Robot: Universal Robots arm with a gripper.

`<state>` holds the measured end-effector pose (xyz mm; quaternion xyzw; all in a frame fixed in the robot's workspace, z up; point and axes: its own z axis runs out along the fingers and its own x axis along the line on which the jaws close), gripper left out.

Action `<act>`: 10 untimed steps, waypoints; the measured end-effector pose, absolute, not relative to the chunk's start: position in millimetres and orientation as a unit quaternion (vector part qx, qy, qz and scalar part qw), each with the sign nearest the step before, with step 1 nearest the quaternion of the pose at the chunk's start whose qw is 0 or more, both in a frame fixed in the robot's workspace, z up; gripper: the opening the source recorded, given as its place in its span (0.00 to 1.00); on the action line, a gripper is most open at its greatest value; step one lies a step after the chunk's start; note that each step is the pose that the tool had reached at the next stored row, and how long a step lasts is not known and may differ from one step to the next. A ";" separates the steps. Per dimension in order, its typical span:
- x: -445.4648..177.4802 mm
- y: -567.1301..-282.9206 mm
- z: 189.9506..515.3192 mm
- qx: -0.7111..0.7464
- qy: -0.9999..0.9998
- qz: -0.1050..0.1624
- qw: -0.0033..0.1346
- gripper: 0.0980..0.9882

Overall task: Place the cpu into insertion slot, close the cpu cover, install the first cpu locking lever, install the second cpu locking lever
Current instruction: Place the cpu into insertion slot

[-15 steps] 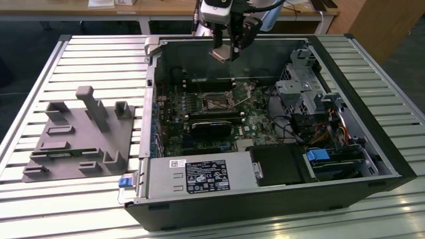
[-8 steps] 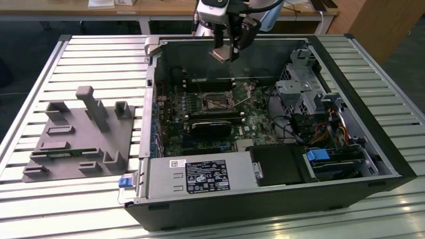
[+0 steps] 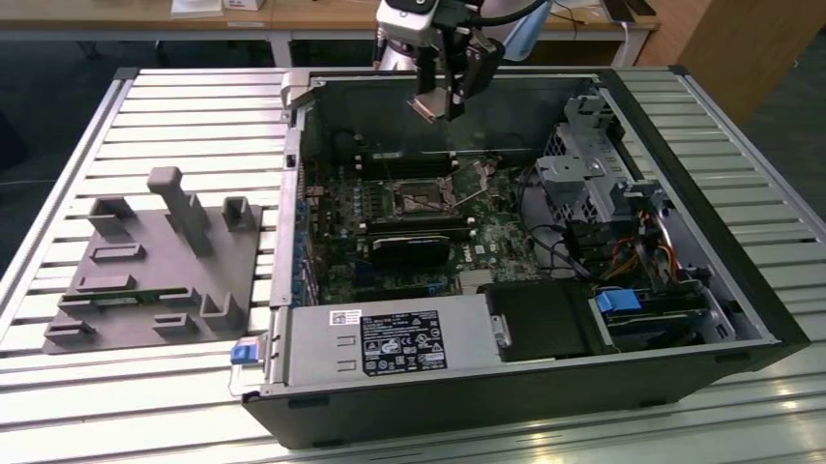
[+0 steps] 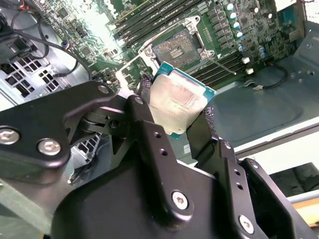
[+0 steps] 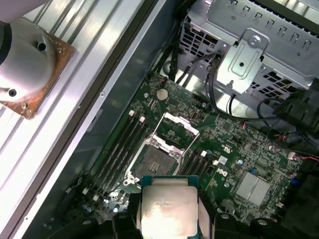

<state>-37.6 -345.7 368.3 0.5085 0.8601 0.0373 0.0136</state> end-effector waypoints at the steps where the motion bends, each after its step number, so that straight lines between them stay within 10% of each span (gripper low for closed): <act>1: -37.6 -345.7 368.2 0.512 0.858 0.037 0.014 0.49; 10: -37.5 -345.2 367.4 0.546 0.837 0.037 0.015 0.49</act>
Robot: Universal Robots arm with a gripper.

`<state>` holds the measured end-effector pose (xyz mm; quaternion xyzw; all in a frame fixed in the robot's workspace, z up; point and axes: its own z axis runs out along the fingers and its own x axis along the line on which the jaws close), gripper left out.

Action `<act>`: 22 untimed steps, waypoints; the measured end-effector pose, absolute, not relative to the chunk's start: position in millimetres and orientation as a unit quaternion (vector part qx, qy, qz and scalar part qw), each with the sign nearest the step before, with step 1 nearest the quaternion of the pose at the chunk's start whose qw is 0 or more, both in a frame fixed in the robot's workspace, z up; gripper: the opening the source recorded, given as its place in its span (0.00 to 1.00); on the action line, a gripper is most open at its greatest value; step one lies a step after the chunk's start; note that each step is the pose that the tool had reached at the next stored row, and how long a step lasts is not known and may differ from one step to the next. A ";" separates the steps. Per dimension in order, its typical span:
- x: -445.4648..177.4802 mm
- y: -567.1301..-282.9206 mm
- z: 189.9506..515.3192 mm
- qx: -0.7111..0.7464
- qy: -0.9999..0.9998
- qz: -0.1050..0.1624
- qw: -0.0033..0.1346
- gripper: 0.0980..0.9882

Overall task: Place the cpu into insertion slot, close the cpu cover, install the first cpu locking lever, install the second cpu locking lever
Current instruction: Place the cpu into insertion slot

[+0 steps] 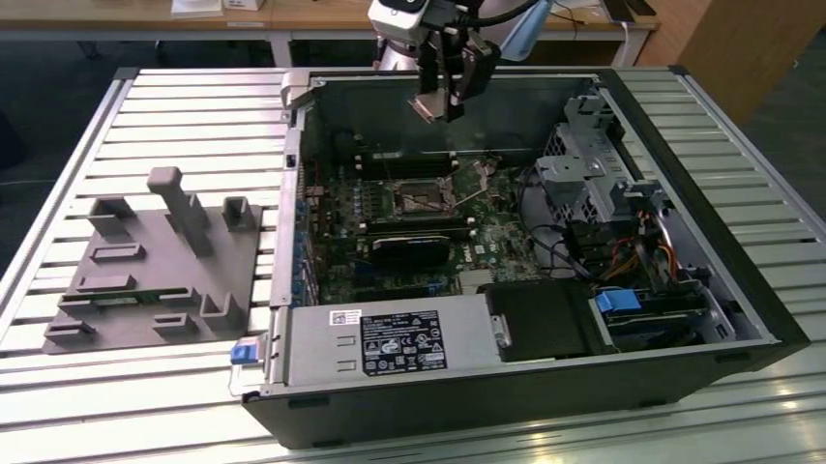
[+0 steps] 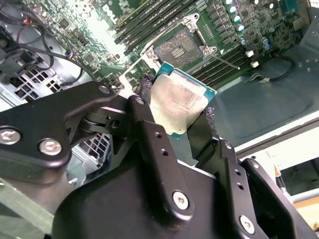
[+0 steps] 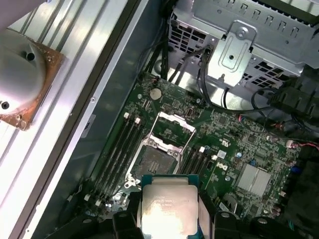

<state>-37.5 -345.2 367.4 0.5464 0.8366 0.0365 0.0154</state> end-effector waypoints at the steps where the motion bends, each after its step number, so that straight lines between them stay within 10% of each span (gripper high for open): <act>1: -37.5 -345.1 367.2 0.551 0.834 0.036 0.016 0.49; 22: -37.4 -343.9 360.2 0.647 0.762 0.030 0.018 0.49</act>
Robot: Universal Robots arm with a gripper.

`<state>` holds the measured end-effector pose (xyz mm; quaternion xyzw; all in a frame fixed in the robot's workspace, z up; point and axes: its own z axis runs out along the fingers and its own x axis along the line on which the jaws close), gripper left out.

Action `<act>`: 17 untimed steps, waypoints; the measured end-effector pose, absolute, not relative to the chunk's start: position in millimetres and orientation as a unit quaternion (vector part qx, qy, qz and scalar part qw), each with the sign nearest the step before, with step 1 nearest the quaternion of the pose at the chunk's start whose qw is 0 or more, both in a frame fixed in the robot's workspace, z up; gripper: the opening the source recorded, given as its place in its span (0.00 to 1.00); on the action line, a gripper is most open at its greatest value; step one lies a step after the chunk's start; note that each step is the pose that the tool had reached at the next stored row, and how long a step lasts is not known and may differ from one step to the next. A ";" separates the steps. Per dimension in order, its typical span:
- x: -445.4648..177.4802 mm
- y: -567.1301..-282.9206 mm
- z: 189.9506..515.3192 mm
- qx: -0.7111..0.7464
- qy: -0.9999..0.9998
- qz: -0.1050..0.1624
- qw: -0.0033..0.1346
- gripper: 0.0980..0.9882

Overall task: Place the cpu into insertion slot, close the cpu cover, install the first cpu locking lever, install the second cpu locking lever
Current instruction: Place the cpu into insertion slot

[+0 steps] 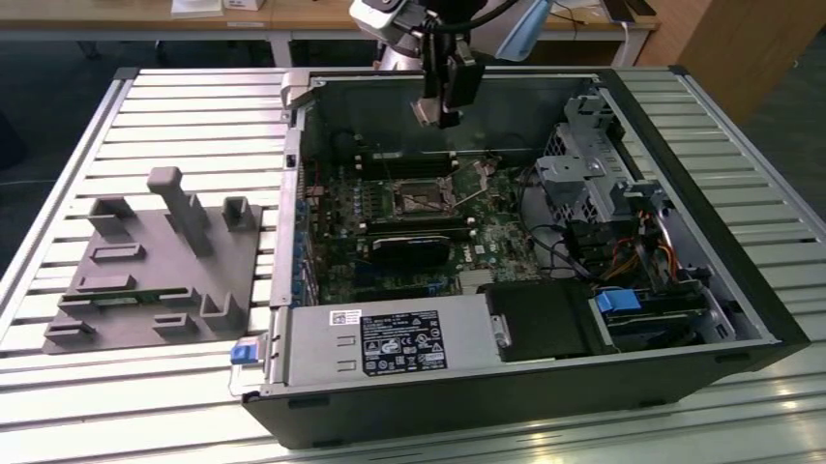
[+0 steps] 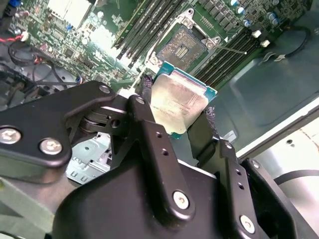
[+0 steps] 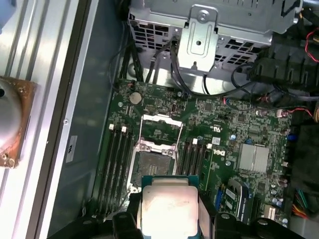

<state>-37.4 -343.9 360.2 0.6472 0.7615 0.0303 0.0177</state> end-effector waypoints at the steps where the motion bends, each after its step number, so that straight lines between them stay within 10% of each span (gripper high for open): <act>1: -37.3 -343.9 359.1 0.649 0.760 0.030 0.018 0.49; 17: -36.4 -337.3 331.6 0.677 0.735 0.024 0.014 0.49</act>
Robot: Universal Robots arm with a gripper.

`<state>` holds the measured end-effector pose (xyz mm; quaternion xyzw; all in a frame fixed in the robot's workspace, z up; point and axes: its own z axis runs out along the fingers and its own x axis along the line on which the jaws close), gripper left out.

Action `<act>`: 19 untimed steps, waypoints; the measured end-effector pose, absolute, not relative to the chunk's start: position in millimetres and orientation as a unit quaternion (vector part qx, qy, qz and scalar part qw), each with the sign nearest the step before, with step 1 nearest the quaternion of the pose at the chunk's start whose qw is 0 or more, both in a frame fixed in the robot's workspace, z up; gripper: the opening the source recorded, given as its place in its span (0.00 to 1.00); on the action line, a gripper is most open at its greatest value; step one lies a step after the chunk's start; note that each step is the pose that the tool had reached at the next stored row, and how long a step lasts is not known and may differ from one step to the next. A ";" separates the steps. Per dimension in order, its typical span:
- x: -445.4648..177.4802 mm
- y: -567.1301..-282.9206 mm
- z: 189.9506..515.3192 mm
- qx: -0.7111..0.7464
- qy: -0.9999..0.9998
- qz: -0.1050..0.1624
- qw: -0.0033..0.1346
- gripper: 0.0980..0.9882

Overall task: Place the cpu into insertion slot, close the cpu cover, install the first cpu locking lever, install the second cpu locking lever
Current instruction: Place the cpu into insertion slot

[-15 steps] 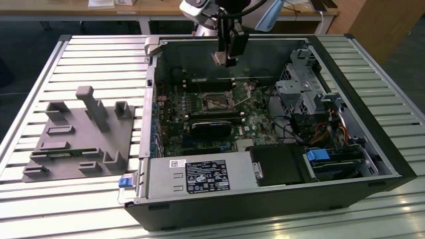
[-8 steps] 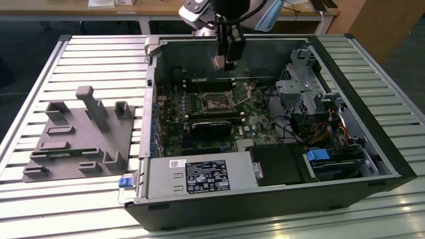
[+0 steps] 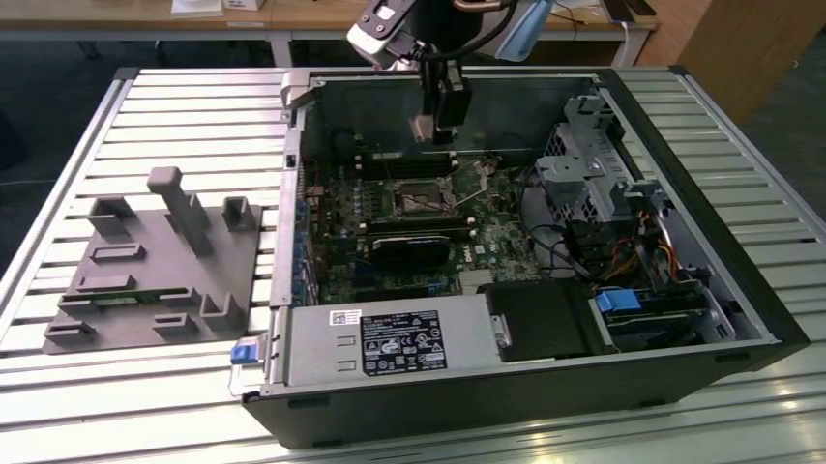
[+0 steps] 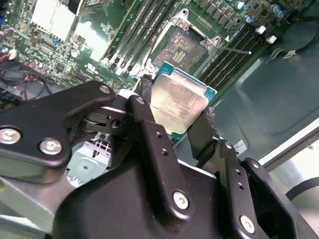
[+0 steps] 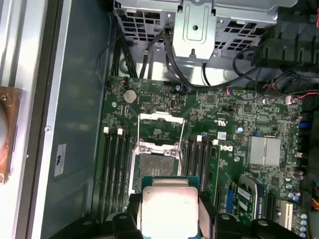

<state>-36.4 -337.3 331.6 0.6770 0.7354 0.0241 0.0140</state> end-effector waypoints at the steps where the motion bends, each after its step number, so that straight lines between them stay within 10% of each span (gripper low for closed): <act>1: -36.4 -337.1 329.8 0.677 0.735 0.024 0.014 0.49; 19: -35.7 -333.9 307.6 0.678 0.735 0.016 0.005 0.49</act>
